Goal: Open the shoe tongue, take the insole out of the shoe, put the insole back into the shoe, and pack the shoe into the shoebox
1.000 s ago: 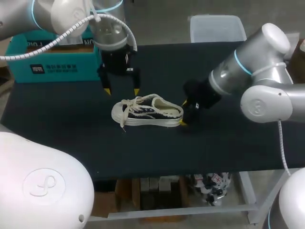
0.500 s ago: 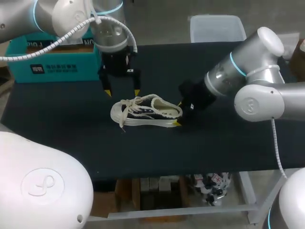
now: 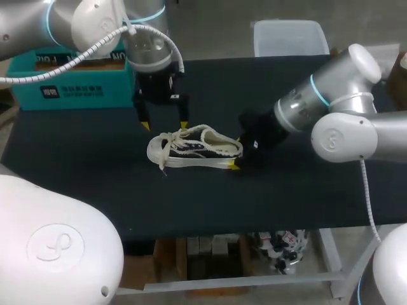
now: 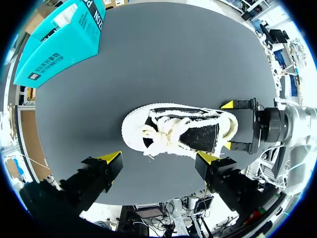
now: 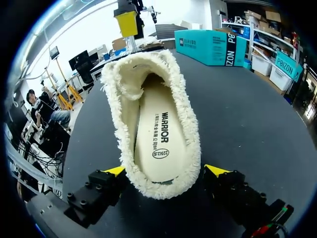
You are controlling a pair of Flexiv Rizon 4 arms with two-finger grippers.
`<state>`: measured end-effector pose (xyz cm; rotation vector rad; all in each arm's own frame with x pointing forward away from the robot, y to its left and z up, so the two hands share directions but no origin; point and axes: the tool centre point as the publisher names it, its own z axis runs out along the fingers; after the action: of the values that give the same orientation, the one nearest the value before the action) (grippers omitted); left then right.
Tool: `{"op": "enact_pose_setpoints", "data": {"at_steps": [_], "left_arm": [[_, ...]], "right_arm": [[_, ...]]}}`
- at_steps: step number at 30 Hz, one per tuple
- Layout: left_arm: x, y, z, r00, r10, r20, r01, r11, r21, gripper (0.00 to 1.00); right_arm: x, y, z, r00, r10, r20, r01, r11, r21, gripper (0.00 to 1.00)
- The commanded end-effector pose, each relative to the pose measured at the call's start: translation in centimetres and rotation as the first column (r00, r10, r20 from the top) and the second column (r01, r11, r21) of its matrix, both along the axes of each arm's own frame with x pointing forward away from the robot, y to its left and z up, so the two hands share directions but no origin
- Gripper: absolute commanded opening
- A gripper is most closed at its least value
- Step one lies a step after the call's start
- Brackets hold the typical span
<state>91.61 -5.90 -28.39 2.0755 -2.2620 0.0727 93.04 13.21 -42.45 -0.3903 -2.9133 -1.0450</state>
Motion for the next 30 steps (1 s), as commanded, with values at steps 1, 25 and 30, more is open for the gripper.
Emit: {"op": "enact_pose_setpoints", "data": {"at_steps": [1, 25, 30], "left_arm": [[0.3, 0.0, -0.3, 1.000, 0.000, -0.005, 0.000, 1.000, -0.003, 1.00], [-0.1, -3.4, 0.7, 0.999, -0.038, -0.014, 0.039, 0.998, 0.054, 1.00], [0.2, -5.6, 0.6, 0.996, -0.087, -0.023, 0.089, 0.991, 0.105, 1.00]], "right_arm": [[0.2, 0.3, -0.3, 1.000, 0.008, -0.001, -0.008, 1.000, 0.011, 1.00], [0.0, 0.8, -1.5, 1.000, 0.031, 0.001, -0.031, 0.996, 0.078, 0.00], [0.0, 0.8, -1.5, 1.000, 0.031, 0.001, -0.031, 0.996, 0.078, 0.00]]}}
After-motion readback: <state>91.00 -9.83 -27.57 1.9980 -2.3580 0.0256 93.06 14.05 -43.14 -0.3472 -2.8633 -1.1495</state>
